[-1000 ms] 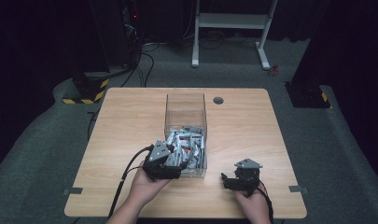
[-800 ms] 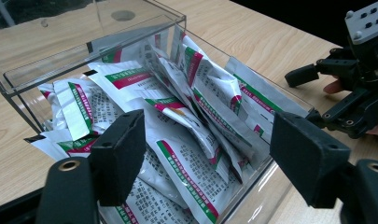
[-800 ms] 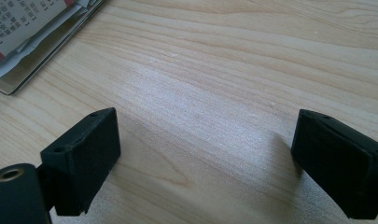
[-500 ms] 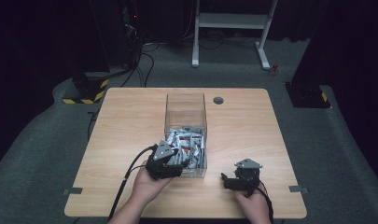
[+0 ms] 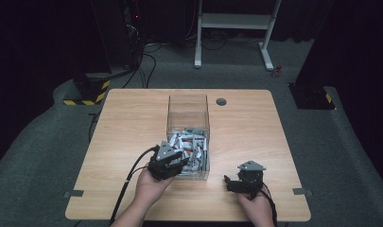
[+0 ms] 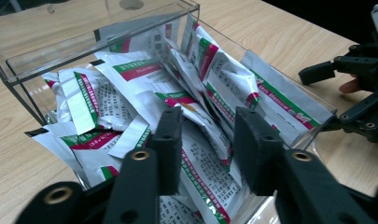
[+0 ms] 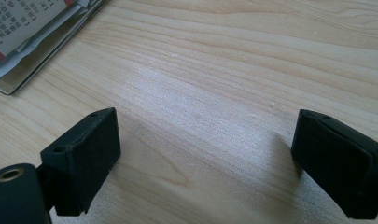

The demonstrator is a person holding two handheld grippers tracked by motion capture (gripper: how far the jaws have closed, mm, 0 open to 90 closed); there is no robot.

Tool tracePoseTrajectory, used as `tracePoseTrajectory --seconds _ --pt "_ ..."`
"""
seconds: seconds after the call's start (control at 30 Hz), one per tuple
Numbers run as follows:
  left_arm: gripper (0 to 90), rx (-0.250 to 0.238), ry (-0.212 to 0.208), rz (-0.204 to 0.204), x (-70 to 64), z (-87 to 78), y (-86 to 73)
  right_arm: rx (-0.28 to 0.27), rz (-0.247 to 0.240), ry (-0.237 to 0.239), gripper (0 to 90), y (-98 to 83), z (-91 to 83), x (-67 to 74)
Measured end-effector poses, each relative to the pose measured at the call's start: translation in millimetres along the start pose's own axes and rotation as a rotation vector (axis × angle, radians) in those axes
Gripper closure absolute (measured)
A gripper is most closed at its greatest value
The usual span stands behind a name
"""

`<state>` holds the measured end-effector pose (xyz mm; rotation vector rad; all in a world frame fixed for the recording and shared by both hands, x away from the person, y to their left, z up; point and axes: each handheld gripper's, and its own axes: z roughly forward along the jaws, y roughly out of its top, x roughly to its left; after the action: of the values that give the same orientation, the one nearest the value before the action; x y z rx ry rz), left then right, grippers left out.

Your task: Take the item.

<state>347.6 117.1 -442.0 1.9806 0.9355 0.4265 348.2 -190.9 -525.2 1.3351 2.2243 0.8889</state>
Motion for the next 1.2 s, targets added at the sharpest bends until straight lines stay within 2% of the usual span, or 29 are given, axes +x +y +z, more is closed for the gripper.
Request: tracePoseTrajectory --seconds 0.17,0.3,0.47,0.67,0.73,0.97,1.07,1.13,1.2 --pt "68.5 0.024 0.019 0.008 -0.8 4.0 -0.8 0.001 0.002 0.002 7.9 0.0 0.0 0.3" --pt "66.4 0.043 0.023 -0.010 -1.7 7.2 -0.1 0.001 0.001 0.002 7.9 0.0 0.0 0.3" --pt "65.6 0.061 0.035 0.012 -5.8 10.8 -0.1 0.001 0.002 0.002 7.9 0.0 0.0 0.3" --pt "65.4 0.085 0.073 0.080 -13.7 14.4 0.6 0.001 0.000 0.004 7.9 0.0 -0.1 0.4" --pt "65.8 0.087 0.079 0.089 -14.9 15.3 0.8 0.001 0.001 0.004 7.9 0.0 -0.1 0.4" --pt "74.0 0.097 0.081 0.098 -12.9 15.5 1.7 0.001 0.000 0.004 7.9 0.0 0.0 0.4" --pt "79.7 0.095 0.062 0.093 -11.2 15.0 2.1 0.001 0.001 0.004 7.9 0.0 0.0 0.4" --pt "86.5 0.091 0.045 0.092 -11.3 14.7 2.0 0.001 0.000 0.004 7.9 0.0 0.0 0.4" --pt "88.4 0.085 0.049 0.096 -12.3 14.7 1.7 0.001 0.001 0.004 7.9 0.0 -0.1 0.5"
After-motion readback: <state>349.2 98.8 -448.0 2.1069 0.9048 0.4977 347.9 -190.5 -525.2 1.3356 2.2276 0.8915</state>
